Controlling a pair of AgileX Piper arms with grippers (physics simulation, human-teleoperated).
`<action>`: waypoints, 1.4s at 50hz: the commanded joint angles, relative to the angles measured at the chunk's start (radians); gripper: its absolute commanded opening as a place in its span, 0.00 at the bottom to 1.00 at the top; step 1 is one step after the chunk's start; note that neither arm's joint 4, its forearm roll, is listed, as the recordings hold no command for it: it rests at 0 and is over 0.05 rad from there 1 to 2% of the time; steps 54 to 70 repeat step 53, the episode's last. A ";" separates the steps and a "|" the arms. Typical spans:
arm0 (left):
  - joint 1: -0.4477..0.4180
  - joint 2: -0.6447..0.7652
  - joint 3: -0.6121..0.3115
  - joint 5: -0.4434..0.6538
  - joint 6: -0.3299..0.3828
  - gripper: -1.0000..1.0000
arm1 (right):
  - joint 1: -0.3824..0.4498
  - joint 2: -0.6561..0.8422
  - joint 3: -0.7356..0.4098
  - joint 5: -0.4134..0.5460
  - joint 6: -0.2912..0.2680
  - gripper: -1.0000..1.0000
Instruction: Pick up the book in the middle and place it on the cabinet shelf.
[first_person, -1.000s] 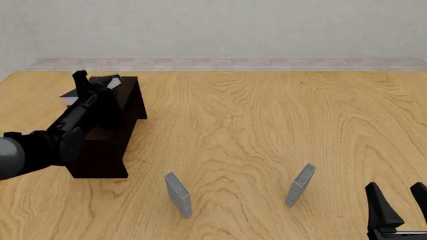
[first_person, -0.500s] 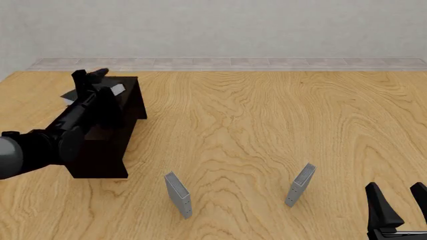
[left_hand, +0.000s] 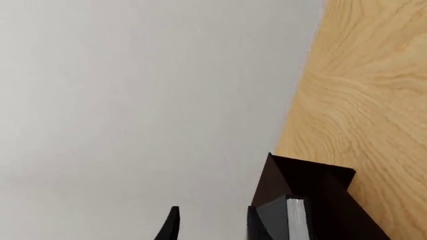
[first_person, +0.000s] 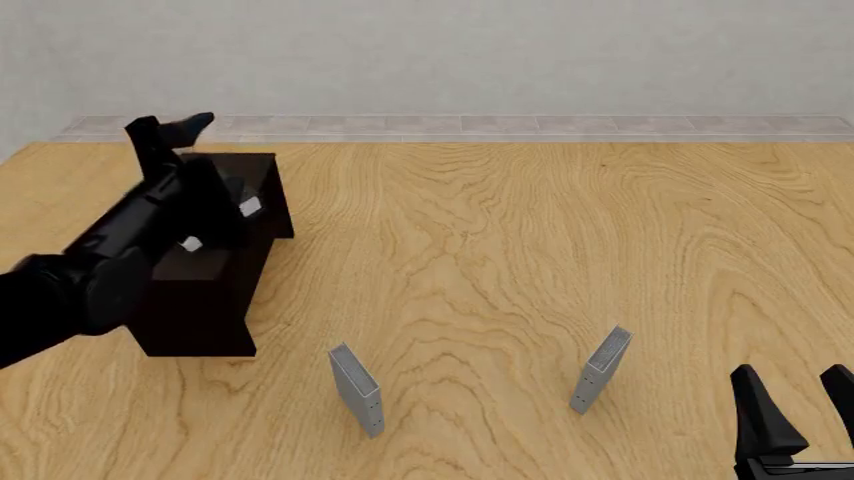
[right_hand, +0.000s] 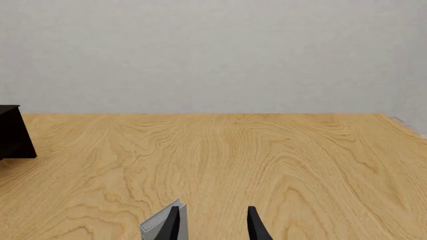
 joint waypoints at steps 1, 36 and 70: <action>-0.037 -0.078 0.006 0.028 0.002 1.00 | 0.000 0.000 0.000 0.000 0.000 1.00; -0.117 -0.188 0.117 -0.043 -0.057 1.00 | 0.000 0.000 0.000 0.000 0.000 1.00; -0.162 -0.168 0.239 -0.264 -0.201 1.00 | 0.000 0.000 0.000 0.000 0.000 1.00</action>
